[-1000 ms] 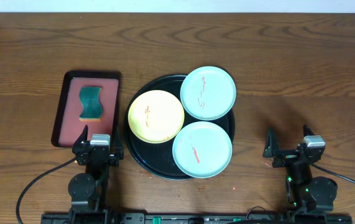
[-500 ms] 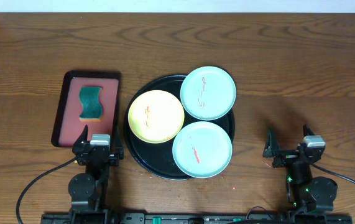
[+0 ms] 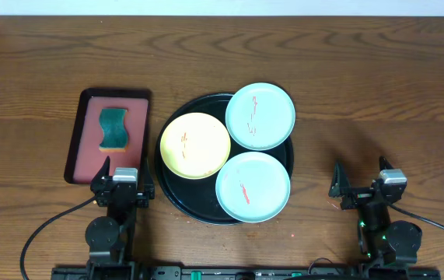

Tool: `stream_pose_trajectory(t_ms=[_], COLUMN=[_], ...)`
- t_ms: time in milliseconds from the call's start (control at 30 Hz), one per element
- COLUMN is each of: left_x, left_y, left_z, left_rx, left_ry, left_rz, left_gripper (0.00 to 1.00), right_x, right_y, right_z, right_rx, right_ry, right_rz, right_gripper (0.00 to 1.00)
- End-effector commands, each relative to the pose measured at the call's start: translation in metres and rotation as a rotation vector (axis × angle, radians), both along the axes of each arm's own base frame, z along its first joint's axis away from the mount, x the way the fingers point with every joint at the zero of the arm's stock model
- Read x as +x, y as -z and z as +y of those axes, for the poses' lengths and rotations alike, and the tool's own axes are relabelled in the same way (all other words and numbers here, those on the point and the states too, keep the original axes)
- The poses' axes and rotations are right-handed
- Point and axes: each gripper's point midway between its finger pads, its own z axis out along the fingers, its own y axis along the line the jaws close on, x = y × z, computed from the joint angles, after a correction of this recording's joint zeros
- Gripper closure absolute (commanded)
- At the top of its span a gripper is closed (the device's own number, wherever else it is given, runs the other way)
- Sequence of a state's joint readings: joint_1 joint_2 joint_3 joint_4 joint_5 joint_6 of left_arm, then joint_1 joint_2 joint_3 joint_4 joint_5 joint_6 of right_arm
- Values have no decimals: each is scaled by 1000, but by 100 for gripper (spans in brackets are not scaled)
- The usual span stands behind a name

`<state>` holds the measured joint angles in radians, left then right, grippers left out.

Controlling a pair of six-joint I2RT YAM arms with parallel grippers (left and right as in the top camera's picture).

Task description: Clean dirty plates on tray and stack at the side

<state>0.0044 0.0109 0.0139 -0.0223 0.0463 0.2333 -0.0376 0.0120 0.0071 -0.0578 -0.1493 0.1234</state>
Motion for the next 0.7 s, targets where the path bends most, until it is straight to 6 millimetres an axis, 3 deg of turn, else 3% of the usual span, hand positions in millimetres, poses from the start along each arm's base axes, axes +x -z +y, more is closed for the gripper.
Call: stream_pose_trajectory(t_ms=[0,433,567,667], left_x=[-1,-1,0,-1], left_y=[15,15,7,15], left_z=[0,1,1,1], left_rx=[5,7,7,7], left_ry=[-1,-4,-7,-8], left_rz=[51,51,18,52], left_gripper=[21,21,21,20], right_x=[0,0,0,0], right_y=[0,-1,0,-1], right_z=[1,2,1,2], right_rx=[11,11,11,11], right_ry=[-8,-9,-8,-9], right_rz=[0,-3,-1,-4], right_gripper=[1,1,1,1])
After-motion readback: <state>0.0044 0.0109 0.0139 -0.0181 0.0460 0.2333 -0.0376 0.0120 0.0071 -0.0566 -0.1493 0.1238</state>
